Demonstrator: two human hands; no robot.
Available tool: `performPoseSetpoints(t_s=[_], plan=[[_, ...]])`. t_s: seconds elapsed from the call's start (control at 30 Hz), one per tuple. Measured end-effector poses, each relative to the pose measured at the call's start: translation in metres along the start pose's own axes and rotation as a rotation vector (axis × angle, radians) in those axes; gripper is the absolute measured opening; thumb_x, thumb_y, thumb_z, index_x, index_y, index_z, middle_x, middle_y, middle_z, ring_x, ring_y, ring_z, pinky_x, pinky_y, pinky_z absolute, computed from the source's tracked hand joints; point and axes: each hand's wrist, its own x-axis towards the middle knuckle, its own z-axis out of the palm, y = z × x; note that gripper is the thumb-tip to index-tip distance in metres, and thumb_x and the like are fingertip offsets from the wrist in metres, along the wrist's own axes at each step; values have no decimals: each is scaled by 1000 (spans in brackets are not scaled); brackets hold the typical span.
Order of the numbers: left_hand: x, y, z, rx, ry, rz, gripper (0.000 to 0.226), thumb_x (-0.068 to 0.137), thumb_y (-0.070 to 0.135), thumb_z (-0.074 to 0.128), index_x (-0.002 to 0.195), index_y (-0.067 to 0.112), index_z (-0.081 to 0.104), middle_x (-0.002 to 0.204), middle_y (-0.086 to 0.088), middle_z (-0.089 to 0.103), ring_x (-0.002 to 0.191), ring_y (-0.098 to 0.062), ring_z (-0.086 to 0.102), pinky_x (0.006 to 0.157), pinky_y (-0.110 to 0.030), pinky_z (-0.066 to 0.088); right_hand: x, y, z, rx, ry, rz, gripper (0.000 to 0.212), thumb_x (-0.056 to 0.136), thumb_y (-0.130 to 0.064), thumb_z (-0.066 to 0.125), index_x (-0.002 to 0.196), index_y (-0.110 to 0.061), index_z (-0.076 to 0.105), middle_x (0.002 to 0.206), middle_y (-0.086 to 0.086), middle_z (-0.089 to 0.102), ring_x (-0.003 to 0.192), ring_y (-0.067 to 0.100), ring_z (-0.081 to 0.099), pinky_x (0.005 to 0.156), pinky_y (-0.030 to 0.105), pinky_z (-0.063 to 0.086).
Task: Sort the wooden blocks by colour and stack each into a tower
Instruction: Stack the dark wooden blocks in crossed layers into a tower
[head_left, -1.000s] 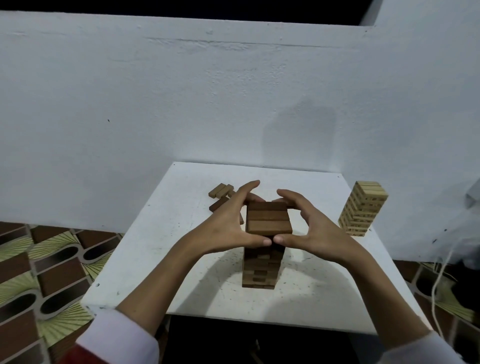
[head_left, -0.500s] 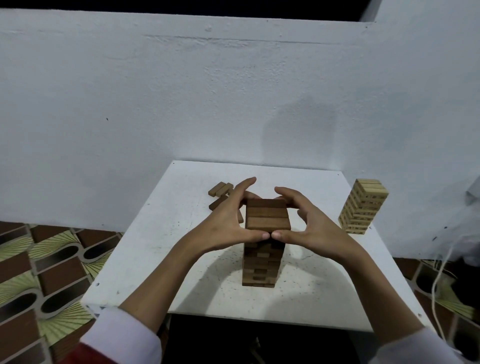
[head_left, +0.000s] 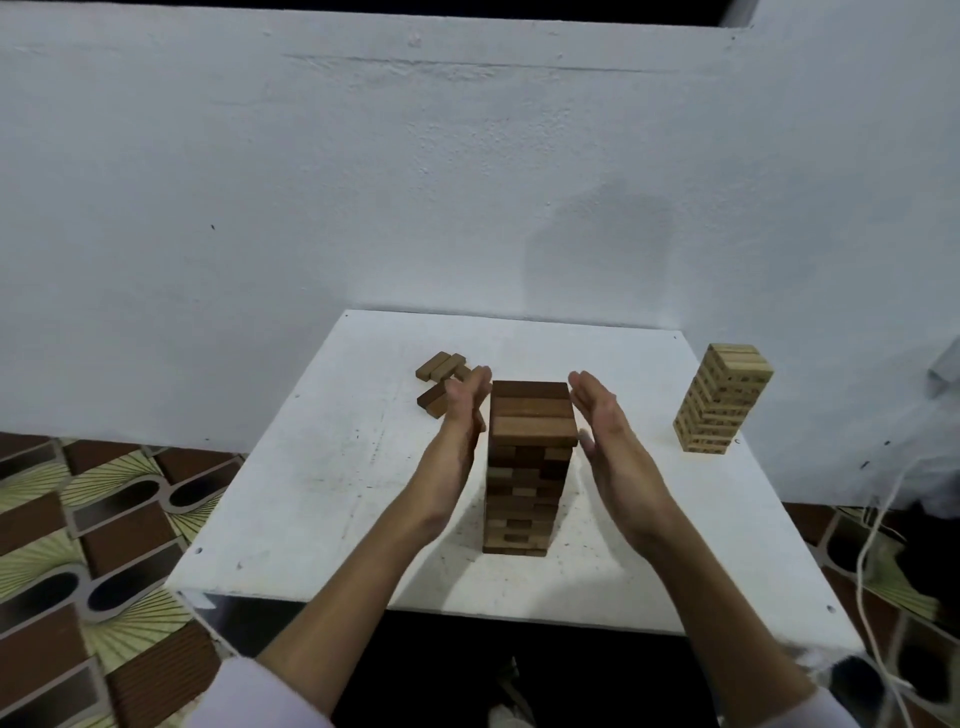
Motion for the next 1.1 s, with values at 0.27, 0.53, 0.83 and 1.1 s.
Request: performPoseSetpoints(t_s=[0.27,0.53,0.83,1.1], plan=[[-17,2,18,-138,-21,-44,80,80,70,11,148,29,19,141,21,28,132,3,25,104,-14,18,-2,10,16,202,-35,79,110,49,-99,24,145,-44,18,154,-21,18,142,0,11,119,38,6],[-22,13,23,-181,-41,-56,46,68,66,14,103,49,39,119,24,40,115,4,35,101,-21,23,-3,4,21,173,-31,64,96,63,-86,14,147,-40,12,154,-14,21,141,4,18,120,39,9],[-18,4,18,-152,-23,-54,80,74,67,14,148,35,16,142,20,28,136,-2,24,113,-24,16,-5,0,22,153,-23,85,97,60,-83,10,147,-41,10,156,-13,16,143,6,13,120,40,6],[-23,8,20,-123,-34,-66,72,73,67,17,139,41,30,130,21,38,129,1,37,102,-17,22,-6,-1,23,207,-34,91,94,64,-78,9,148,-38,9,155,-14,17,142,5,15,119,35,9]])
